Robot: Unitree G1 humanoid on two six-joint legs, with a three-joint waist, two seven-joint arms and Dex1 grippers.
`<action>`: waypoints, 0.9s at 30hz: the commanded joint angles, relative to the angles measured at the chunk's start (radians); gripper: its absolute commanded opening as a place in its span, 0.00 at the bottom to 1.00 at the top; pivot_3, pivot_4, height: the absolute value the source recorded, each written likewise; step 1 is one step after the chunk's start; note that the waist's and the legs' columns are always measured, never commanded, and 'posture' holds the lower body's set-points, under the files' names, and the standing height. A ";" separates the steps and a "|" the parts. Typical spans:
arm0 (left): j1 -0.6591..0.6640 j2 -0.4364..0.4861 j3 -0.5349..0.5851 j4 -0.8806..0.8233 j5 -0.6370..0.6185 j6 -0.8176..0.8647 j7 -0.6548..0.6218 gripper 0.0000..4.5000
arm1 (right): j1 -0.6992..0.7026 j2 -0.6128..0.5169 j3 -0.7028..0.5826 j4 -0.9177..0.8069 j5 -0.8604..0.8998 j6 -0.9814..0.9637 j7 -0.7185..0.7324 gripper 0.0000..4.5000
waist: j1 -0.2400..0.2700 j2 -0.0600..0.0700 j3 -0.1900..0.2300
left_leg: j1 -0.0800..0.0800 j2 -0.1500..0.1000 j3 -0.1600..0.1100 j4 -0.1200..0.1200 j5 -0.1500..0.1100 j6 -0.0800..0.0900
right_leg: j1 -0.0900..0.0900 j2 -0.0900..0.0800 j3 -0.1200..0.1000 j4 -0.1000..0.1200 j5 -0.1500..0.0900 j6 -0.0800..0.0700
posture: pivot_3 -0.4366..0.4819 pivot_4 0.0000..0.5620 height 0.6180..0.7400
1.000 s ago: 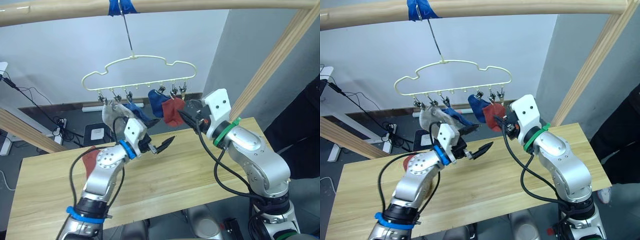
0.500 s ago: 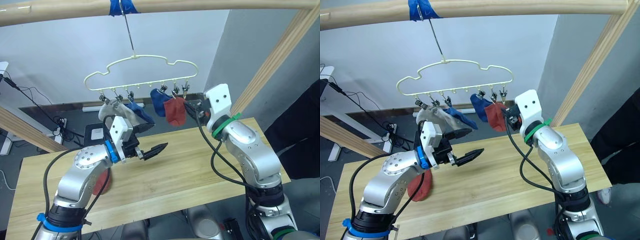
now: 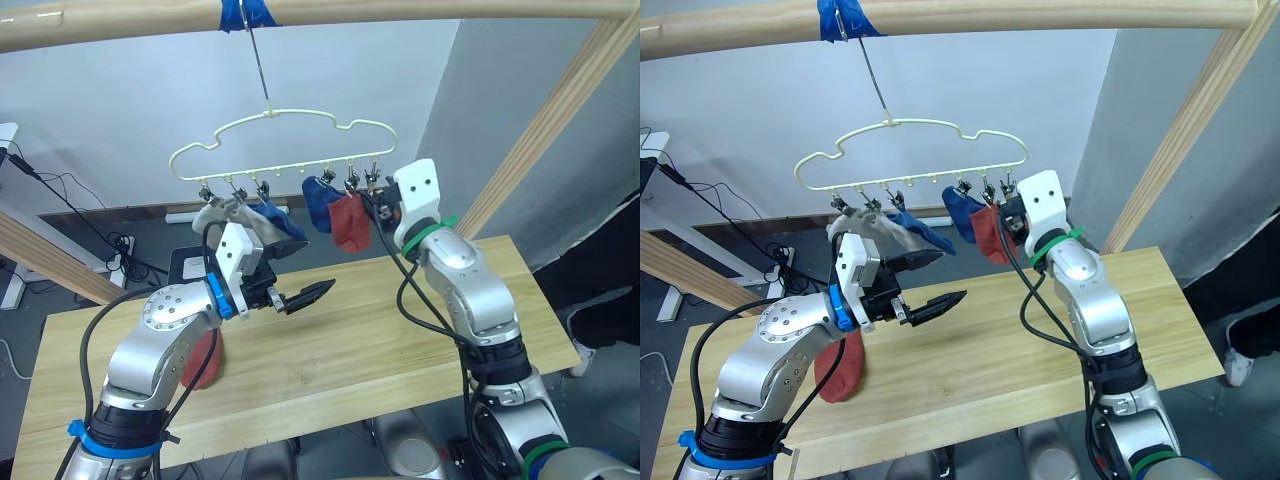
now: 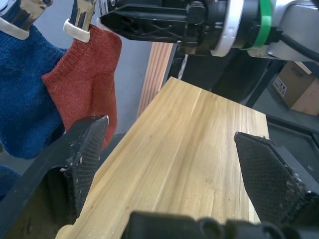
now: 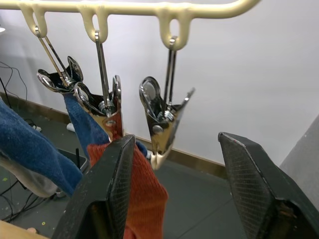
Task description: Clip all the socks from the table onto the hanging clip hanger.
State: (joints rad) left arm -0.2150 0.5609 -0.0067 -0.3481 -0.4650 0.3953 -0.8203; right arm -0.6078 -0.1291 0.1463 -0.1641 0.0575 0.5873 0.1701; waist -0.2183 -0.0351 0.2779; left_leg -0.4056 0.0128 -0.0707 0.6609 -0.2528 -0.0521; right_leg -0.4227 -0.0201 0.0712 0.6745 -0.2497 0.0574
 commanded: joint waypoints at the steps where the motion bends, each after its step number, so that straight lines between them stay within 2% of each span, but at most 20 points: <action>1: -0.005 -0.002 0.002 -0.009 0.005 -0.036 -0.012 0.99 | -0.024 0.015 -0.010 -0.001 -0.024 -0.048 -0.024 0.61 | 0.000 0.000 0.000 | 0.000 0.000 0.000 0.000 0.000 0.000 | 0.000 0.000 0.000 0.000 0.000 0.000 | 0.21 0.34 1.00; 10: -0.008 -0.006 -0.008 0.016 0.025 -0.062 -0.023 0.99 | -0.021 0.045 -0.031 -0.011 -0.032 -0.052 -0.045 0.61 | 0.000 0.000 0.000 | 0.001 0.000 0.000 0.000 0.000 0.000 | 0.000 0.000 0.000 0.002 0.000 0.000 | 0.20 0.33 1.00; 13: -0.008 -0.008 -0.010 0.018 0.031 -0.065 -0.023 1.00 | -0.012 0.053 -0.023 -0.022 -0.028 -0.041 -0.038 0.49 | 0.000 0.000 0.000 | 0.001 0.000 0.000 0.001 0.000 0.000 | 0.000 0.000 0.000 0.003 0.000 0.000 | 0.20 0.34 1.00; 27: -0.013 -0.008 -0.024 0.003 0.034 -0.049 -0.013 1.00 | -0.027 0.108 -0.034 -0.009 -0.026 -0.038 -0.059 0.49 | -0.001 0.000 0.000 | 0.002 0.000 0.000 0.001 0.000 0.000 | 0.000 0.000 0.001 0.004 0.000 0.000 | 0.20 0.34 1.00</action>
State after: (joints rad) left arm -0.2178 0.5529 -0.0338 -0.3097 -0.4302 0.3478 -0.8373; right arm -0.6108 -0.0301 0.1286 -0.1413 0.0255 0.5584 0.1266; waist -0.2191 -0.0349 0.2777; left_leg -0.4035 0.0128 -0.0704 0.6620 -0.2527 -0.0521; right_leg -0.4227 -0.0202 0.0717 0.6790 -0.2496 0.0571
